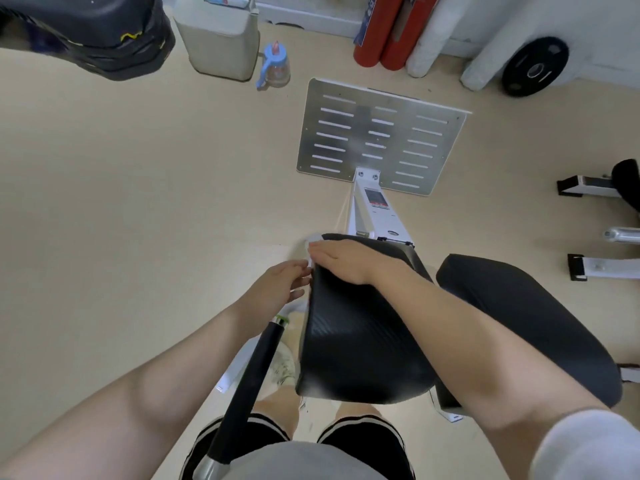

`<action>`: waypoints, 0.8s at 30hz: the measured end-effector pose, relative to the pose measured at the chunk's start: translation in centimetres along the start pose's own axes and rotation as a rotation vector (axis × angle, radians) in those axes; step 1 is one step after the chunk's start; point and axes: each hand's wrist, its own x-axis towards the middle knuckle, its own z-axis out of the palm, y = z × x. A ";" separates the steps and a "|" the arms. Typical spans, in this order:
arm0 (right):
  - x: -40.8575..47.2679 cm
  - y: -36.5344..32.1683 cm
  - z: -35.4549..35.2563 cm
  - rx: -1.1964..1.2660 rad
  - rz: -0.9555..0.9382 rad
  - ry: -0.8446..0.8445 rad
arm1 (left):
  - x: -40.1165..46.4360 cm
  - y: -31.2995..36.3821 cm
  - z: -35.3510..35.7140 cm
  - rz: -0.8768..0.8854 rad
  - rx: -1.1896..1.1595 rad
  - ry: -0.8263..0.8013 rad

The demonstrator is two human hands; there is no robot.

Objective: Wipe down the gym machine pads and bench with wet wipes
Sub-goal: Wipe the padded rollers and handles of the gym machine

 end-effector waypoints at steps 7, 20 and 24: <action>-7.4 -1.6 2.4 -0.070 -0.089 0.072 | -2.1 1.0 0.4 -0.072 -0.032 0.027; -5.4 -1.7 2.6 -0.044 0.035 0.135 | -3.1 -1.7 0.3 0.169 0.427 -0.106; -10.6 -1.5 4.7 -0.134 -0.081 0.216 | -3.7 -1.4 0.8 0.190 0.513 -0.021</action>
